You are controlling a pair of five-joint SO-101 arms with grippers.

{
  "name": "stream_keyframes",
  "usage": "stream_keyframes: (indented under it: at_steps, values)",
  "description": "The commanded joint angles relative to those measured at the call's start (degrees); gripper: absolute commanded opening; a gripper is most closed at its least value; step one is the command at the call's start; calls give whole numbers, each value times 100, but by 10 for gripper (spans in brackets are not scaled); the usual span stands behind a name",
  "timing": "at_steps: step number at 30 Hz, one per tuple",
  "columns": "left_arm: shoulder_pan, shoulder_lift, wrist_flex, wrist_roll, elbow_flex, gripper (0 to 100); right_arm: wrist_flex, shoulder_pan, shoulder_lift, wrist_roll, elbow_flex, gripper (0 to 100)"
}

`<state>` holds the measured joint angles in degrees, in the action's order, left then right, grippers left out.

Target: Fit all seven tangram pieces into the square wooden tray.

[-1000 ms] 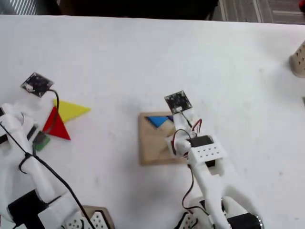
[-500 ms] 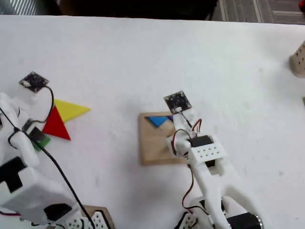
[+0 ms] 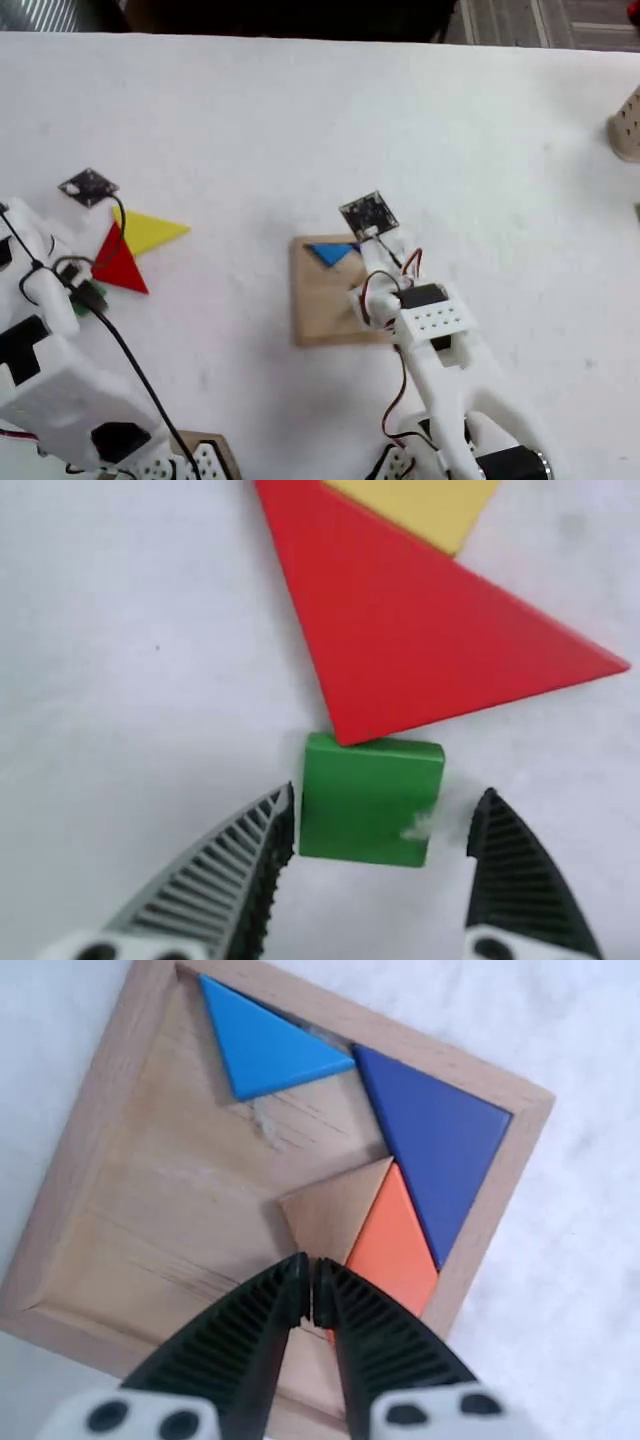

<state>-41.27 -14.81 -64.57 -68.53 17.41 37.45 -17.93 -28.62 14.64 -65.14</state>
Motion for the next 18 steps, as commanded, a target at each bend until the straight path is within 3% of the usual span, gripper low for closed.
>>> stream_keyframes:
  at_steps: [1,4,10,13,18]
  values:
    - [154,-92,35,-88,-62,278,-127,48,-22,70,176,20]
    - [136,-233,229,-88,-62,271,-127,57,-31,70,176,20]
    - [171,-400,264,-97,-62,142,-127,57,-31,70,176,20]
    - [251,-391,-26,-97,-62,16,-127,66,-31,70,176,20]
    - [251,-268,-1257,-88,-527,19,-127,66,-40,70,176,20]
